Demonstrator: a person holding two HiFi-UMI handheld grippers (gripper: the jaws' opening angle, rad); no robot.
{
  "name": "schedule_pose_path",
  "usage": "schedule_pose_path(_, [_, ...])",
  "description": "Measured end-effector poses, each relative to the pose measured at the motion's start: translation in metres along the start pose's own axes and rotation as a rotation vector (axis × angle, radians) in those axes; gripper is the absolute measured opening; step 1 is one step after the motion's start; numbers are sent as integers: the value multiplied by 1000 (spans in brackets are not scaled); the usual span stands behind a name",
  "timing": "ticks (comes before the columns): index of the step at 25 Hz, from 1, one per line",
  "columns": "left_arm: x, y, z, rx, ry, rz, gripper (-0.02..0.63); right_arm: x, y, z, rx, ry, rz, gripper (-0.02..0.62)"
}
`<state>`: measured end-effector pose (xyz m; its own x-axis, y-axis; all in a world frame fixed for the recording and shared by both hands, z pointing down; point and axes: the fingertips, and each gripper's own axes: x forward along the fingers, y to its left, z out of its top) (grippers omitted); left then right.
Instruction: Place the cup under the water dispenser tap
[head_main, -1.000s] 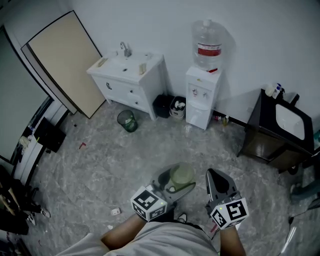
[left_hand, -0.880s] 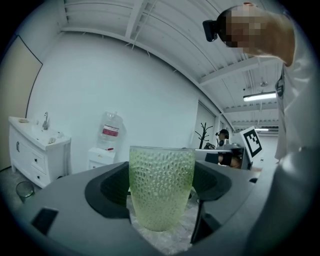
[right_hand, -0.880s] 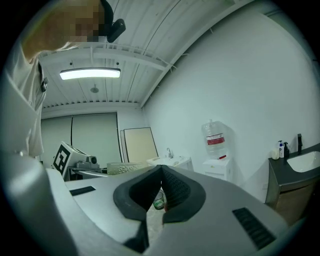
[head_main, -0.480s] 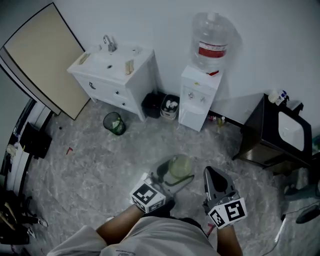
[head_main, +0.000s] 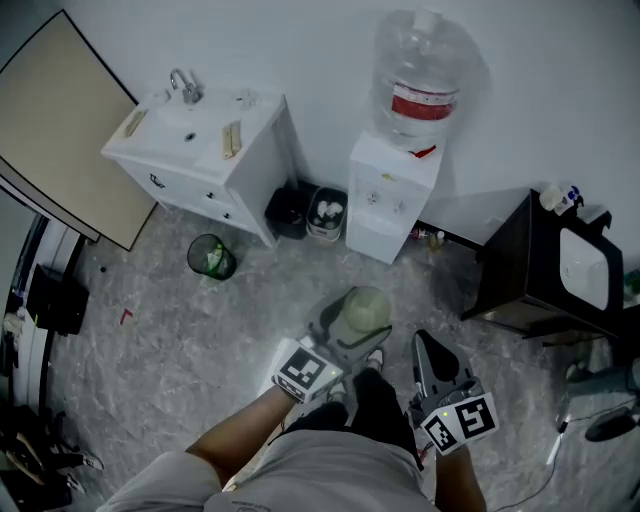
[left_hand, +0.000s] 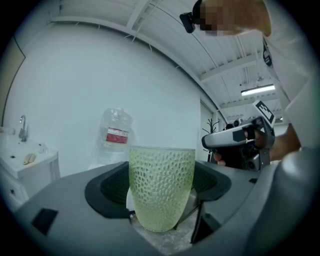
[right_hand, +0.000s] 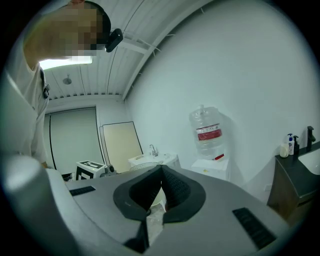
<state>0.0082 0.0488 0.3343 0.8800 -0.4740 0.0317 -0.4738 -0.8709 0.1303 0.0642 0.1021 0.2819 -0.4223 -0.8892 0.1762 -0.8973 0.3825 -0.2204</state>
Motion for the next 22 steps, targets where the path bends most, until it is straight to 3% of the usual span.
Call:
schedule_pose_path(5, [52, 60, -27, -40, 12, 47, 376, 68, -47, 1, 9, 13, 53, 14])
schedule_pose_path(9, [105, 115, -47, -10, 44, 84, 376, 139, -97, 8, -62, 34, 111, 14])
schedule_pose_path(14, [160, 191, -73, 40, 71, 152, 376, 226, -146, 14, -37, 55, 217, 14])
schedule_pose_path(18, [190, 249, -129, 47, 110, 192, 376, 280, -162, -5, -2, 76, 276, 14])
schedule_pose_path(22, [215, 286, -212, 60, 137, 177, 376, 315, -178, -59, 46, 103, 279, 14])
